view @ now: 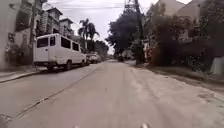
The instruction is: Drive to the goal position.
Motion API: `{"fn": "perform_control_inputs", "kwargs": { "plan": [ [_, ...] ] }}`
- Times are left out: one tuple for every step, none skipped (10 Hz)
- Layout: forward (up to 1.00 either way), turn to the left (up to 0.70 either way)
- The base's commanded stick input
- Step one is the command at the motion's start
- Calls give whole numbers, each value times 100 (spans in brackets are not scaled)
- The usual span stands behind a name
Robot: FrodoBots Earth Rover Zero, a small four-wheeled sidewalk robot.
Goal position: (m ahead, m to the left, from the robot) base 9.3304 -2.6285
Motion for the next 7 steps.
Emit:
{"fn": "perform_control_inputs", "kwargs": {
  "plan": [
    [70, 0],
    [70, 0],
    [70, 0],
    [70, 0],
    [70, 0],
    [70, 0],
    [70, 0]
  ]
}}
